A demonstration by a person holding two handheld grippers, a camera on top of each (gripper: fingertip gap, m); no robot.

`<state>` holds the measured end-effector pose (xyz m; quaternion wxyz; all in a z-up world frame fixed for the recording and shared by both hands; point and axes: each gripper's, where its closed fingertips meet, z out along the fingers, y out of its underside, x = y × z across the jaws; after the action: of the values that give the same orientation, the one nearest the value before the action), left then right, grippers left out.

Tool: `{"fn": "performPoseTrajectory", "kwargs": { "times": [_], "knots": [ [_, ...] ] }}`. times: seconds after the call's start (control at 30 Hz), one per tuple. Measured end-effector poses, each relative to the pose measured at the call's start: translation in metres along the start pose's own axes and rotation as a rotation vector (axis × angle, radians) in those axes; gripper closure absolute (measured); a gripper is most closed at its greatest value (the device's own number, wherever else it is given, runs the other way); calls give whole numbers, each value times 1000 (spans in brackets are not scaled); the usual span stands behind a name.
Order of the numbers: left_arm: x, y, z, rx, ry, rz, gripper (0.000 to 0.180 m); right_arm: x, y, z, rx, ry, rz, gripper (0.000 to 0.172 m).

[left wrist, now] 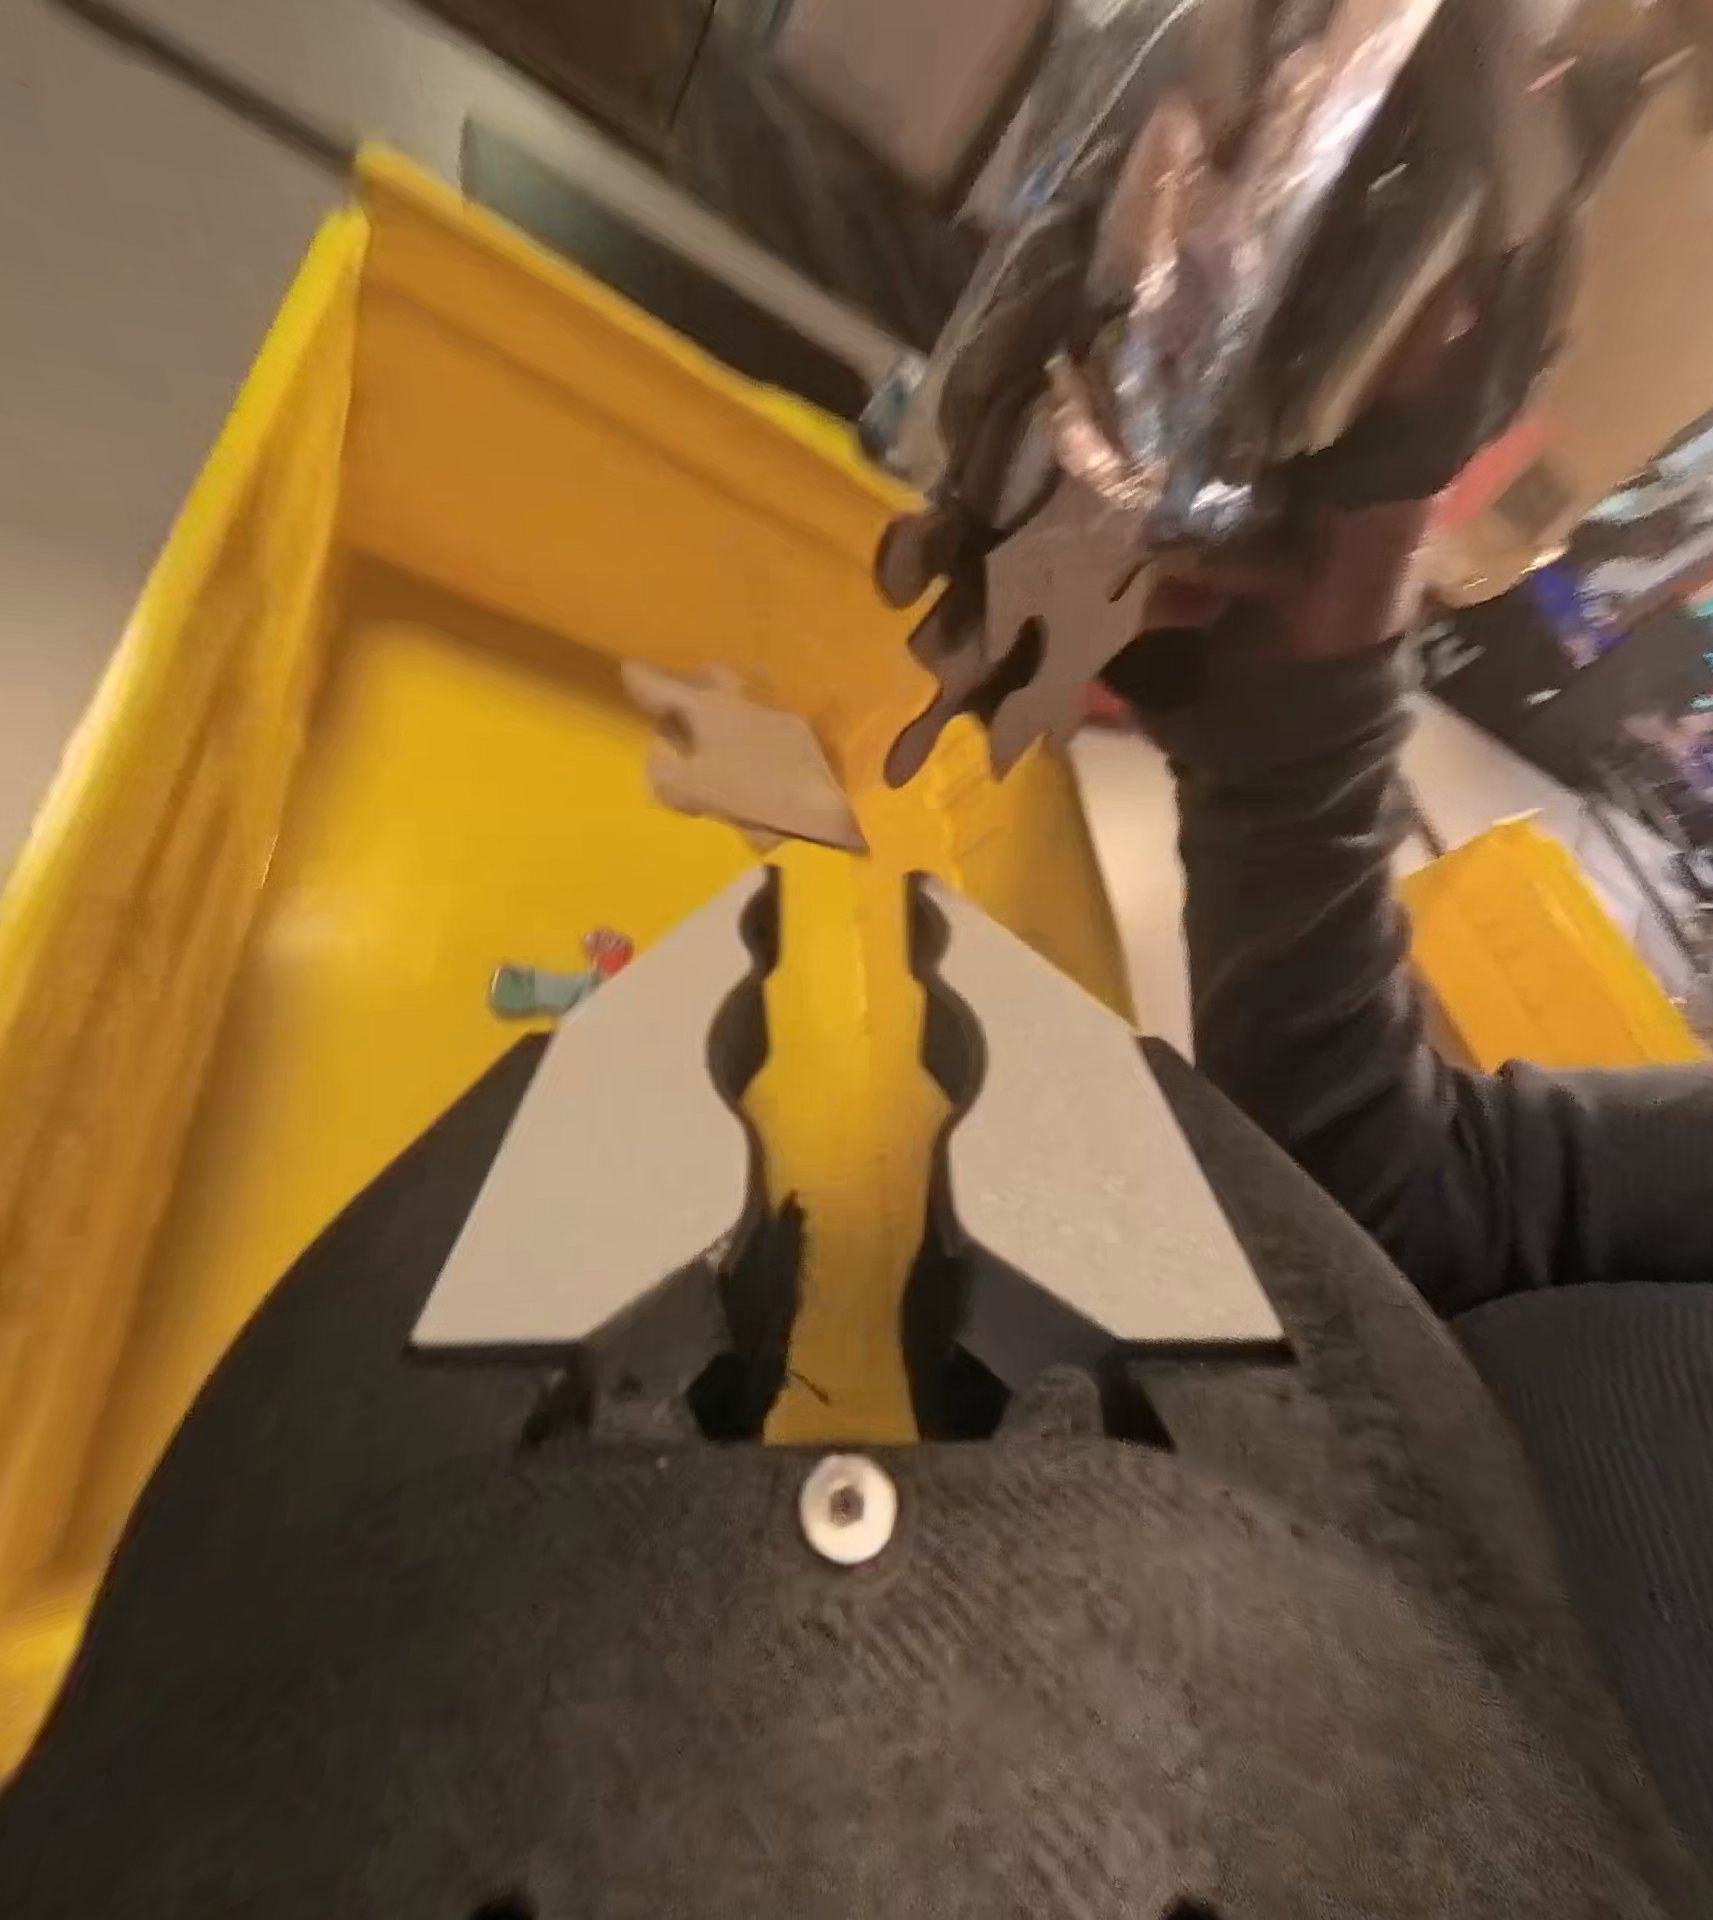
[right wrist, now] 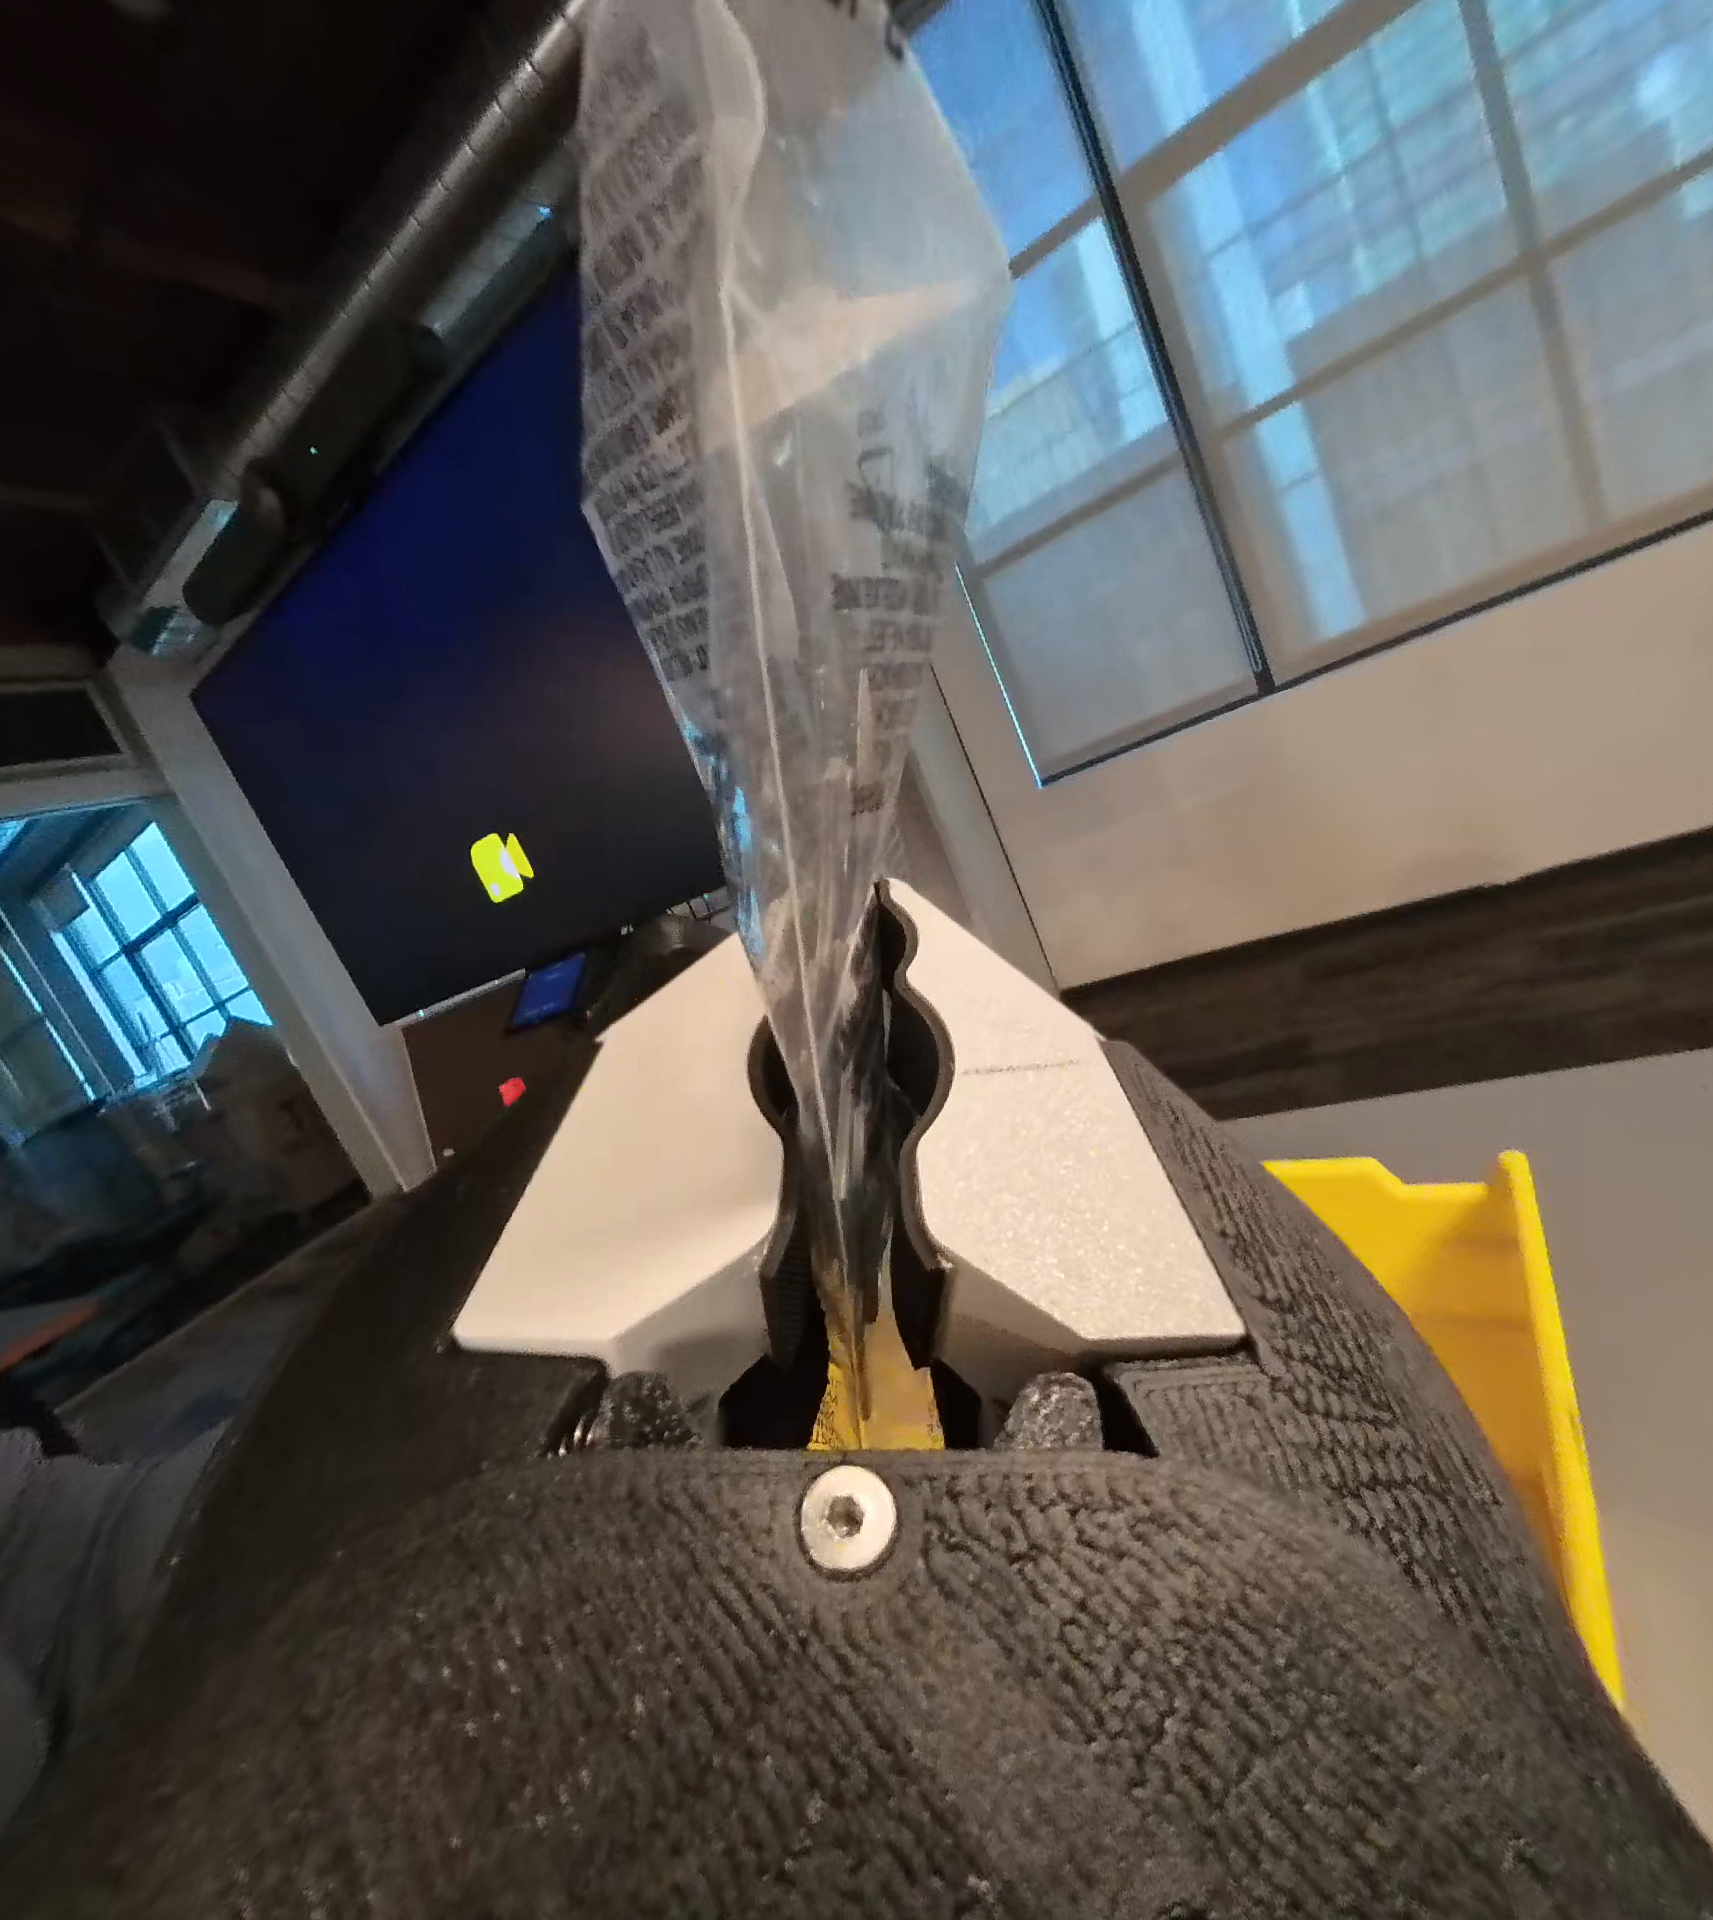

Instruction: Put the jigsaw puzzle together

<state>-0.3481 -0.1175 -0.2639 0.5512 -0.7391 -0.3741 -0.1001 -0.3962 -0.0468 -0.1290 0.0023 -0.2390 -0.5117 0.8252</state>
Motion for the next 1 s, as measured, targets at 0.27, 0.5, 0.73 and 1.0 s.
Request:
{"fn": "performPoseTrajectory", "kwargs": {
  "times": [0.27, 0.5, 0.73, 1.0],
  "knots": [
    [16, -29, 16, 201, 49, 60, 87, -5, 5, 1, -15, -78, 43, 166],
    [31, -8, 12, 115, 335, -105, 174, 6, 15, 3, -70, 4, -18, 166],
    [-15, 19, 9, -96, -76, -15, 162, 8, 10, 1, -48, 52, -52, 166],
    [41, -50, -3, 410, 328, 15, 162, -8, 5, 1, -4, -98, 87, 166]
  ]
}}
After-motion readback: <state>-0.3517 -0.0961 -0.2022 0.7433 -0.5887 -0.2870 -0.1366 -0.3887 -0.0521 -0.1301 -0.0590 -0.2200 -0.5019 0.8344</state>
